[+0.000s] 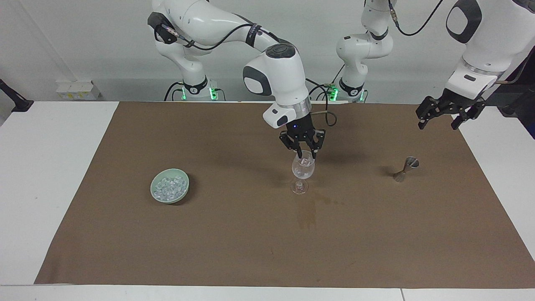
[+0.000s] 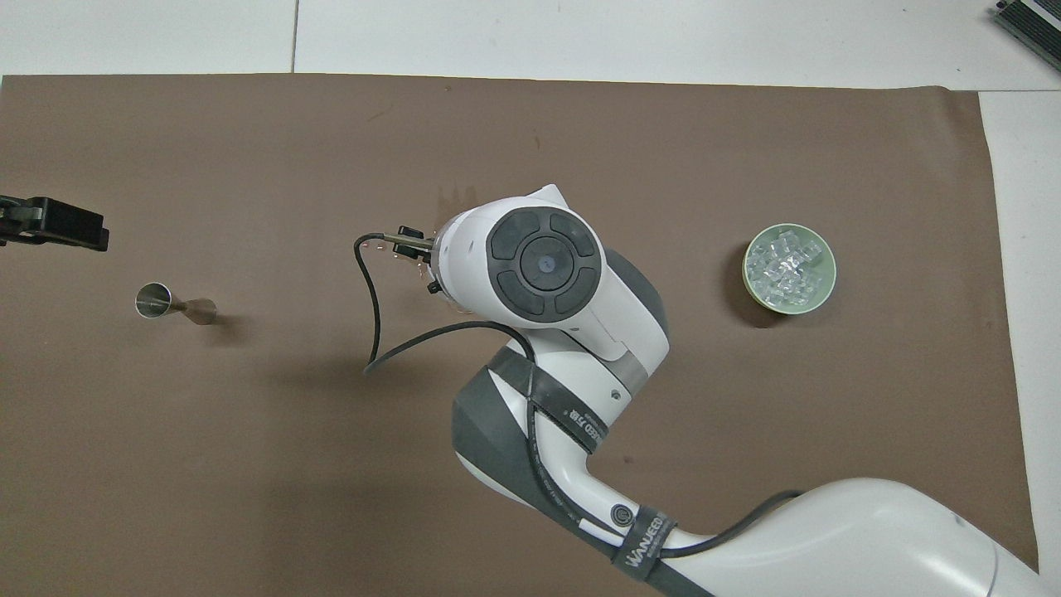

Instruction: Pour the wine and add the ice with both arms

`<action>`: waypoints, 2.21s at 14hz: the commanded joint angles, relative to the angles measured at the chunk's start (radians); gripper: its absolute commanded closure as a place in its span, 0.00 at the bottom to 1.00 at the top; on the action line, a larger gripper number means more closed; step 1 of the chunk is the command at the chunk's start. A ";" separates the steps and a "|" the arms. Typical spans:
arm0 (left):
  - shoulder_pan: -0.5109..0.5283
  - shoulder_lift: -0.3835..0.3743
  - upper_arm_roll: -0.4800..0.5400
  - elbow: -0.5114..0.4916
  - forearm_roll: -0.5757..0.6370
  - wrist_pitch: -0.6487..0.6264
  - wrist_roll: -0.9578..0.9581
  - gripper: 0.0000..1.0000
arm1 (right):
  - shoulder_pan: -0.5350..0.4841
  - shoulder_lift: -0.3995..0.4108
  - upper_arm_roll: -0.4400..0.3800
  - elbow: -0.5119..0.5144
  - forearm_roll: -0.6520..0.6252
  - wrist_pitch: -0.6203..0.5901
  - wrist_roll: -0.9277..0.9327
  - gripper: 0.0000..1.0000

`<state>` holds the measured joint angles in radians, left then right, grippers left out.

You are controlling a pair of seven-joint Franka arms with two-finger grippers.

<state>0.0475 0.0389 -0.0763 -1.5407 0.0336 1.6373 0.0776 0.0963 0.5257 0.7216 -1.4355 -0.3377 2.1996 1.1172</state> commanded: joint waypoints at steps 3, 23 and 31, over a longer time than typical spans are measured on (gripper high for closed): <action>0.006 0.012 -0.005 0.018 0.020 0.013 -0.012 0.00 | -0.004 0.024 0.018 0.020 -0.030 0.014 0.032 0.53; 0.009 0.010 -0.005 0.016 0.005 0.012 -0.124 0.00 | -0.023 -0.301 -0.410 0.052 0.095 -0.317 -0.440 0.00; 0.008 0.010 -0.005 0.013 -0.018 0.013 -0.121 0.00 | -0.023 -0.429 -0.629 0.050 0.195 -0.543 -0.732 0.00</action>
<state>0.0482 0.0415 -0.0770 -1.5407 0.0267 1.6516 -0.0331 0.0724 0.1288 0.1115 -1.3604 -0.1677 1.6837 0.4345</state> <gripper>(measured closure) 0.000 0.000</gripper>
